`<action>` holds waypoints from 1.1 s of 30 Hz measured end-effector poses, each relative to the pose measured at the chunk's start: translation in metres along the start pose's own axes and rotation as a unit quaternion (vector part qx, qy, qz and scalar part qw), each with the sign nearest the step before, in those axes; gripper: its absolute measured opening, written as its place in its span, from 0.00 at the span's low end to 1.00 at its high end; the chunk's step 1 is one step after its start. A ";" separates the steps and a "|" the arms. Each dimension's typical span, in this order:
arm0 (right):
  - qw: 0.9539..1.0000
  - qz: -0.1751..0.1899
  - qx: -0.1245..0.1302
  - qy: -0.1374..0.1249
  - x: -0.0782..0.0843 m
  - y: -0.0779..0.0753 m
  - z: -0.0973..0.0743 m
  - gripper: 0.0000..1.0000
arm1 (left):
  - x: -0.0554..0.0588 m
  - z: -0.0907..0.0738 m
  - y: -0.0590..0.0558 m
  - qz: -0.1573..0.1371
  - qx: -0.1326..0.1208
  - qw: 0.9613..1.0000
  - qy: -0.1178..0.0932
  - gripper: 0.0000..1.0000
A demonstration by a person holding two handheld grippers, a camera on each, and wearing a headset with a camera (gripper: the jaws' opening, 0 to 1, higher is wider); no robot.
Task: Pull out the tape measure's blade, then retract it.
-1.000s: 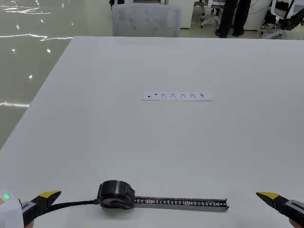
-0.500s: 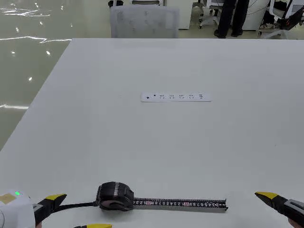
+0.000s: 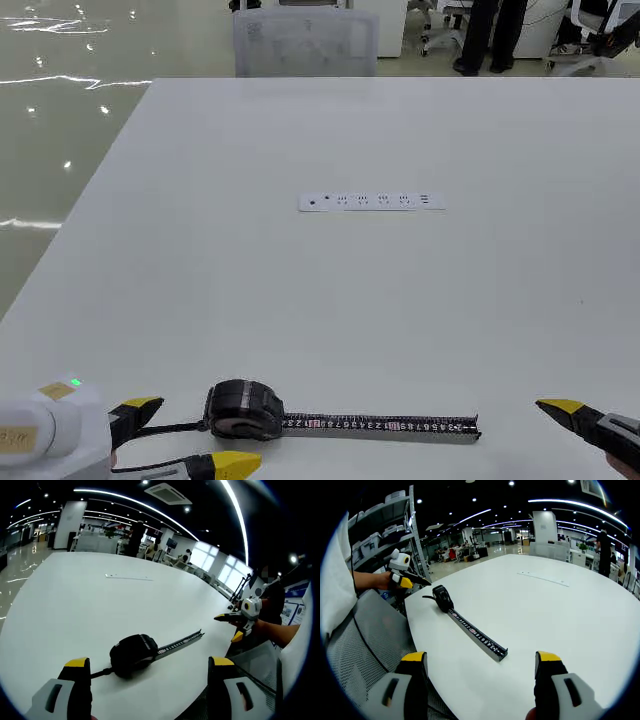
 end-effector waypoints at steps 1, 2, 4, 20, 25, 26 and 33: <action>1.000 0.000 0.000 0.000 0.000 -0.001 0.000 0.89 | -0.001 0.001 0.000 -0.002 -0.001 1.000 -0.001 0.94; 1.000 0.001 0.001 0.000 0.000 -0.001 0.000 0.89 | -0.001 0.003 0.001 -0.008 -0.003 1.000 0.001 0.95; 1.000 0.001 0.001 0.000 0.001 -0.002 0.000 0.89 | -0.003 0.007 0.000 -0.012 -0.004 1.000 -0.001 0.95; 1.000 0.000 -0.006 0.001 0.000 -0.003 0.002 0.90 | 0.005 0.031 -0.001 -0.034 -0.015 0.999 0.022 0.94; 1.000 0.001 -0.009 -0.001 0.000 -0.003 0.004 0.90 | 0.008 0.038 0.003 -0.042 -0.024 0.998 0.029 0.93; 1.000 0.001 -0.009 -0.001 0.000 -0.003 0.004 0.90 | 0.008 0.038 0.003 -0.045 -0.026 0.998 0.029 0.93; 1.000 0.002 -0.009 -0.002 0.000 -0.004 0.005 0.90 | 0.012 0.047 0.009 -0.057 -0.035 0.997 0.032 0.90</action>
Point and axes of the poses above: the centre of the closed fingertips' face, and the gripper's own axes: z roughly forward along the fingers, y roughly to its left, x roughly out of its underside, the point moved 1 cm from there along -z, roughly backward along the fingers, and after that the axes turned 8 degrees about x, right-handed, at the moved point
